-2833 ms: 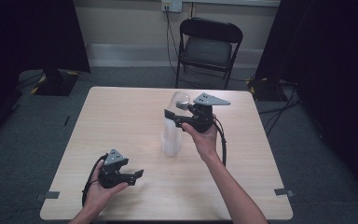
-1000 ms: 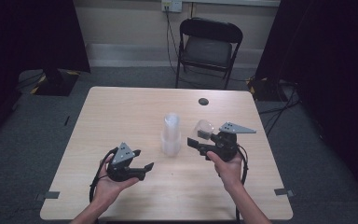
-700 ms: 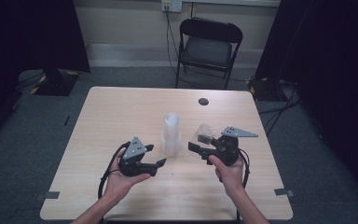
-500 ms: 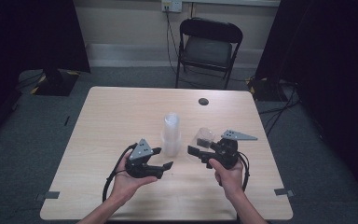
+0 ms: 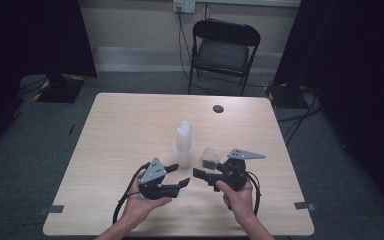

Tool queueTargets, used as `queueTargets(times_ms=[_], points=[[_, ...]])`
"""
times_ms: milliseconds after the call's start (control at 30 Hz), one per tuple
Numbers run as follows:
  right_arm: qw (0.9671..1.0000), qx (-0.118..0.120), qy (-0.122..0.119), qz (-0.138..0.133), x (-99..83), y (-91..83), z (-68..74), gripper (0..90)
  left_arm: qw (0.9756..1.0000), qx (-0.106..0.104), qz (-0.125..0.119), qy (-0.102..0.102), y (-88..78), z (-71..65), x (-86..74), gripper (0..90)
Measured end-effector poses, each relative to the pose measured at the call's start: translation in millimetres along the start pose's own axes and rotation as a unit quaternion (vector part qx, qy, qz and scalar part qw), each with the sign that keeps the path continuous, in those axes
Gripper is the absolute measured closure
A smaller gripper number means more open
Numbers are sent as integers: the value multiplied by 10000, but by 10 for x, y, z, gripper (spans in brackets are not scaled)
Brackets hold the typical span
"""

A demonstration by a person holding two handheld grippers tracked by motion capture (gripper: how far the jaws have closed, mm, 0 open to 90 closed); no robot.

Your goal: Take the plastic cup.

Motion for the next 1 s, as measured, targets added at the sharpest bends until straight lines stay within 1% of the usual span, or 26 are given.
queueTargets(times_ms=[33,67,133,167,200,267,300,367,467,500,533,633,700,800,933,1000], points=[[10000,33,-3,24,-6,13,19,373,10000,-22,1,-4,3,-17,-7,440],[10000,69,-2,51,-9,23,40,373,10000,-37,-82,-26,3,-31,2,460],[9999,139,3,50,-5,38,83,373,9999,-92,-143,36,5,-54,14,548],[9998,175,8,49,-2,41,102,373,9998,-65,-161,40,0,-49,21,550],[9997,220,37,41,3,41,120,373,9997,-45,-233,23,-4,-45,34,551],[9995,296,90,25,10,45,147,373,9995,4,-328,41,-23,-35,57,579],[9994,325,109,21,12,47,157,373,9992,45,-390,94,-33,-28,67,608],[9991,380,164,27,9,53,172,373,9989,89,-447,138,-44,-29,80,635],[9984,480,307,24,12,58,183,373,9981,123,-527,308,-54,-48,94,672],[9981,510,354,26,13,57,185,372,9978,143,-524,392,-55,-51,94,677],[9977,539,402,18,14,61,190,373,9975,165,-542,429,-54,-54,97,681],[9970,583,508,43,12,64,195,374,9969,188,-590,484,-50,-68,105,696],[9966,623,536,60,10,70,206,374,9966,214,-602,527,-47,-73,106,701],[9962,654,567,61,11,79,214,375,9953,276,-670,635,-48,-88,119,702],[9961,643,603,63,10,88,196,375,9949,291,-716,655,-49,-108,118,705],[9956,648,667,71,2,97,178,375,9946,311,-731,671,-54,-112,118,710]])
Point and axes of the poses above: each handheld gripper's, and its own axes: y roughly forward along the jaws, x roughly out of its top, z roughly to its left, the point moved 9 cm from there along y, roughly forward along the jaws, and after that the axes turned 2 degrees about y, right-handed, at the moved point
